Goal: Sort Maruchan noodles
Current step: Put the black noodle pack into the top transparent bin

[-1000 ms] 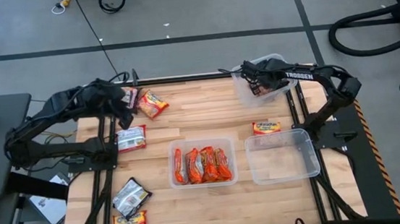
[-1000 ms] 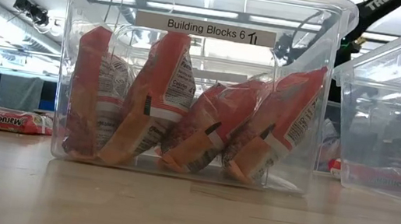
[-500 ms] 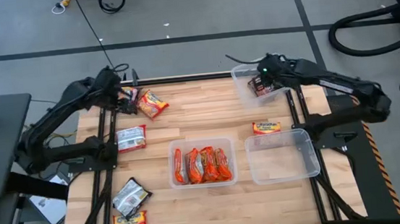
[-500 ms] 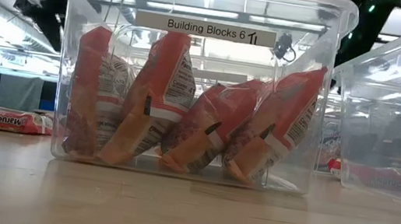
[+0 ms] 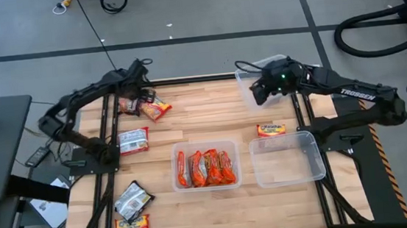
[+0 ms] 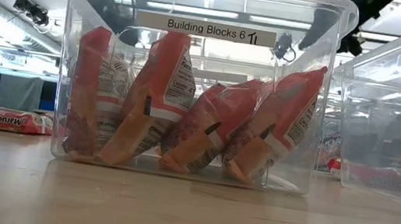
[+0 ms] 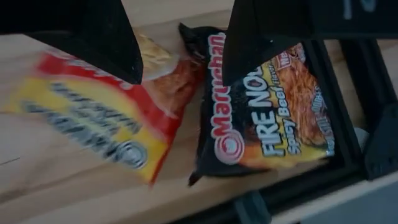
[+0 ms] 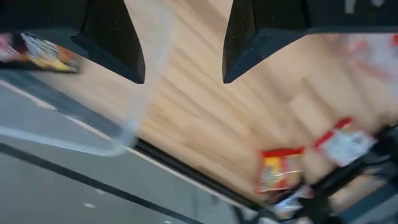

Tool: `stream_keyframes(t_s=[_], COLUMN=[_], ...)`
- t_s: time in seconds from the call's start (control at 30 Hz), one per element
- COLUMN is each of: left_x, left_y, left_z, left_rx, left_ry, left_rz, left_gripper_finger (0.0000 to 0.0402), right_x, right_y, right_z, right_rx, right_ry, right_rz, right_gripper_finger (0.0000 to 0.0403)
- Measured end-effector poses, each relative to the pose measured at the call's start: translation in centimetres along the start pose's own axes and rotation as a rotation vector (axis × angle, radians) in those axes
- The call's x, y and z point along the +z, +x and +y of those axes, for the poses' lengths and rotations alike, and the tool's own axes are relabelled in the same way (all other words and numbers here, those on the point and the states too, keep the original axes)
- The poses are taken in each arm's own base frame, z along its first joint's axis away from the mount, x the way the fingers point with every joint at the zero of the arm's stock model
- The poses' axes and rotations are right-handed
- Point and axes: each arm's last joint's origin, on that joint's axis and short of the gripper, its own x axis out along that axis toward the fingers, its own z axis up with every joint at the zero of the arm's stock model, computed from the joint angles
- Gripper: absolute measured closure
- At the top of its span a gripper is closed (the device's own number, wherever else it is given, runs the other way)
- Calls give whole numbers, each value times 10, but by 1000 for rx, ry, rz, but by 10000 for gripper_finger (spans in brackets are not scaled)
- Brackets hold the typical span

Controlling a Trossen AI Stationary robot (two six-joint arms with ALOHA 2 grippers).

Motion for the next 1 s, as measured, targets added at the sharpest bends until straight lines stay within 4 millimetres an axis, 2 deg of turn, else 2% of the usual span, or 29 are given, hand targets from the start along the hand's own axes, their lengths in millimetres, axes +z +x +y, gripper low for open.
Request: stream_keyframes(t_s=[0.2,0.43,0.83,0.93,1.0], left_x=[3,11,18,19,19], left_y=[26,50,70,75,76], left_z=[-4,-5,-2,-4,-4], left_rx=[84,134,228,232,232], left_ry=[-40,-111,-209,-205,-204], left_rz=[39,17,-38,-36,-34], left_gripper_finger=[193,201,212,238,273], right_x=[1,6,6,6,7], right_y=[-4,-4,-4,-4,-4], right_z=[16,25,26,26,26], right_rx=[92,140,164,167,166], right_ry=[-88,-153,-234,-250,-285], right_rz=[-55,-129,-131,-132,-140], right_gripper_finger=[185,185,185,186,186])
